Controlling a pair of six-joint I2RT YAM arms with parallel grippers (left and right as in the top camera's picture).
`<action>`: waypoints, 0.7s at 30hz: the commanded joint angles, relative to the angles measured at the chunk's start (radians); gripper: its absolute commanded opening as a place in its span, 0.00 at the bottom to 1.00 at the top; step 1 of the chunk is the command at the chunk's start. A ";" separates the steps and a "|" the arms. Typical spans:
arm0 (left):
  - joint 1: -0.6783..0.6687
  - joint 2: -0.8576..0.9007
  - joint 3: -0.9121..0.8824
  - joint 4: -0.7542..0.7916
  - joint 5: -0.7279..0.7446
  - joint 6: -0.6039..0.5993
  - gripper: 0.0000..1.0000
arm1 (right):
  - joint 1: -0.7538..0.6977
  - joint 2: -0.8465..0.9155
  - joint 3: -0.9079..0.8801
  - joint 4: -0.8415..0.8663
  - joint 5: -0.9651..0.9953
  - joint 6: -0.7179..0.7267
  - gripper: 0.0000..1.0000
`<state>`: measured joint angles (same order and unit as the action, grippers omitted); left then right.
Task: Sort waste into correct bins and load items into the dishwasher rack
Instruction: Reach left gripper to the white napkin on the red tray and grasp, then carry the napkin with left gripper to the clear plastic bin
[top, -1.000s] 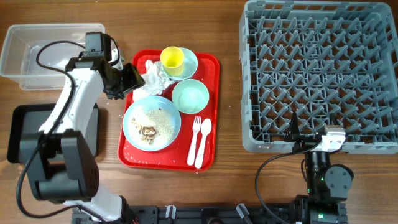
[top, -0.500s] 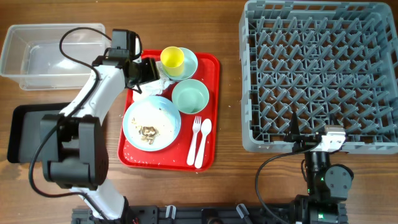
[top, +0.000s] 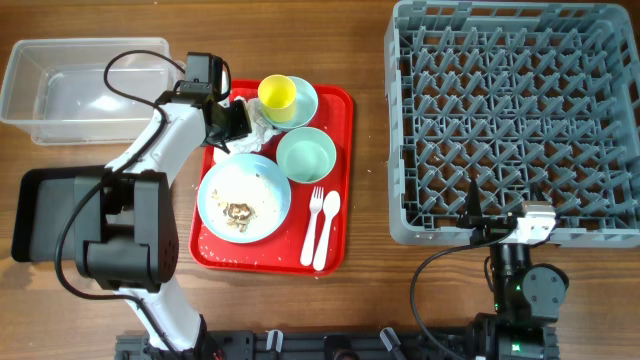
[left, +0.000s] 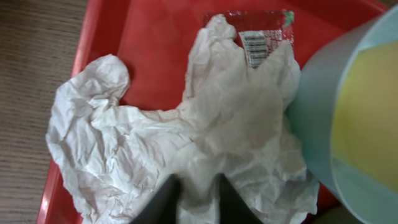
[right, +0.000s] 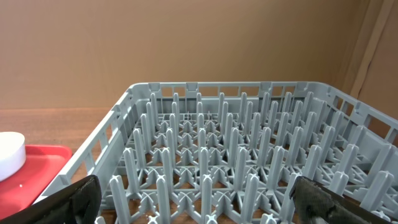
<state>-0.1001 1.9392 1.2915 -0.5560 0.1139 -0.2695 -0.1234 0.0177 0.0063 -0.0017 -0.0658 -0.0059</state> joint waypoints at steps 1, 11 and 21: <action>0.001 0.005 0.009 0.003 0.034 0.000 0.04 | -0.005 -0.004 -0.001 0.003 0.013 -0.014 1.00; 0.002 -0.088 0.010 0.007 0.034 -0.084 0.04 | -0.005 -0.004 -0.001 0.003 0.013 -0.014 1.00; 0.002 -0.363 0.010 0.007 0.035 -0.136 0.04 | -0.005 -0.004 -0.001 0.003 0.013 -0.014 1.00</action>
<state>-0.1001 1.6470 1.2915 -0.5480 0.1326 -0.3672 -0.1234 0.0177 0.0063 -0.0013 -0.0658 -0.0055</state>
